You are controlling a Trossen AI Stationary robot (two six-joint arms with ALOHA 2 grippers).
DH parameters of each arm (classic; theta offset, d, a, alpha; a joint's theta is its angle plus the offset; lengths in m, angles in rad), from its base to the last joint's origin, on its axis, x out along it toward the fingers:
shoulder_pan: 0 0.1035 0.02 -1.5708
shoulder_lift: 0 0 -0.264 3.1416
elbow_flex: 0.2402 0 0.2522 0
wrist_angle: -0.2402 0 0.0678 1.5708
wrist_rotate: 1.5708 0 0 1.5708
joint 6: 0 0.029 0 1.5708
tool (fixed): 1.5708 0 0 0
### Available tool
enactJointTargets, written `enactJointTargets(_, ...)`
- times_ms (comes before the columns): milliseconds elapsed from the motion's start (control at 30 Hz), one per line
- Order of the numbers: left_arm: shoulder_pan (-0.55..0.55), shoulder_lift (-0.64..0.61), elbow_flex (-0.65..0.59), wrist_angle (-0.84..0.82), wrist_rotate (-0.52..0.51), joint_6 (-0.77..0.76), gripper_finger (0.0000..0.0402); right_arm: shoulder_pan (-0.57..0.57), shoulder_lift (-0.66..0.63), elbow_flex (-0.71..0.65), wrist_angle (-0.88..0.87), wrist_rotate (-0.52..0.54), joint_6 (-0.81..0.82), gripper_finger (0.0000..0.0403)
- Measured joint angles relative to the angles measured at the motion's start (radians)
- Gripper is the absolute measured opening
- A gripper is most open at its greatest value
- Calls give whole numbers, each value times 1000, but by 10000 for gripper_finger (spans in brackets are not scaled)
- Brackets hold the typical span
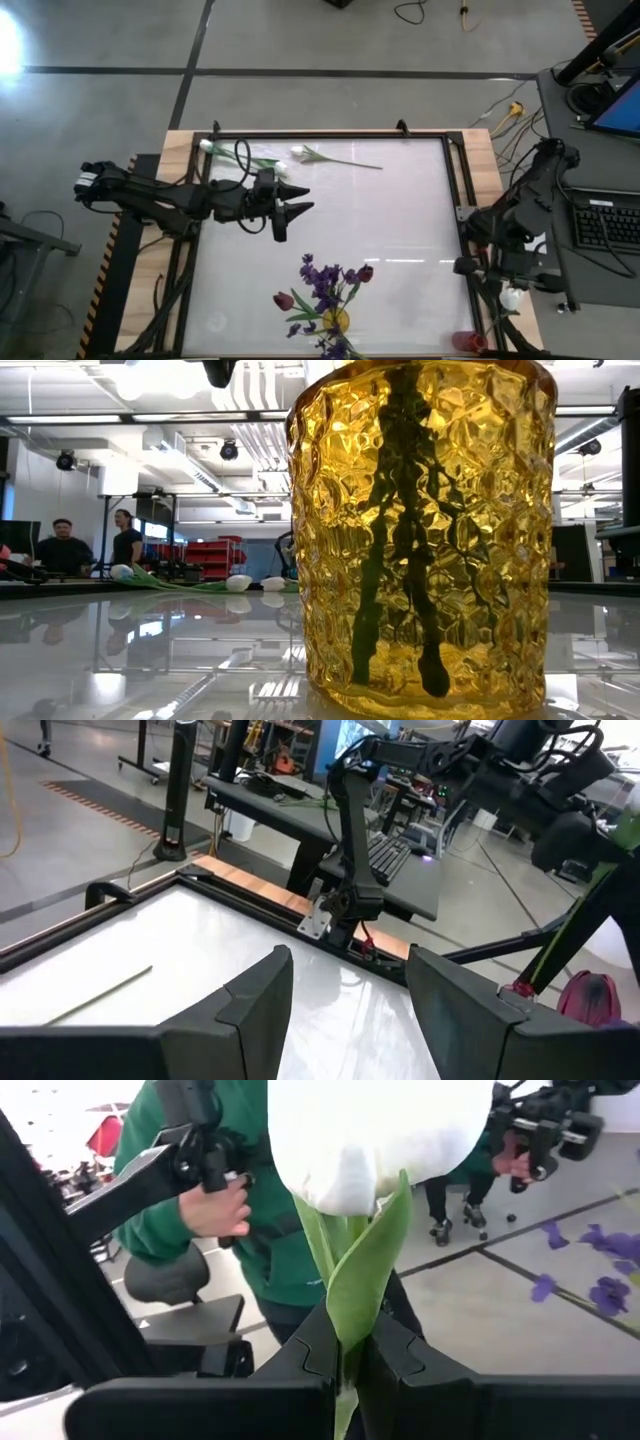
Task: Sort flowers into vase by color
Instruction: Put the white flower into the red vase
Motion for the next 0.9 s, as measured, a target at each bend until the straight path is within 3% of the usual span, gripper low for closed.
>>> enactJointTargets(667, 2, -2, 0, -2, 0, -31, 185, 130, 25, 0, -82, 77, -121, 12)
enactJointTargets(900, 2, -2, 0, -2, 0, -52, 185, 136, 41, 0, -111, 49, -119, 12)
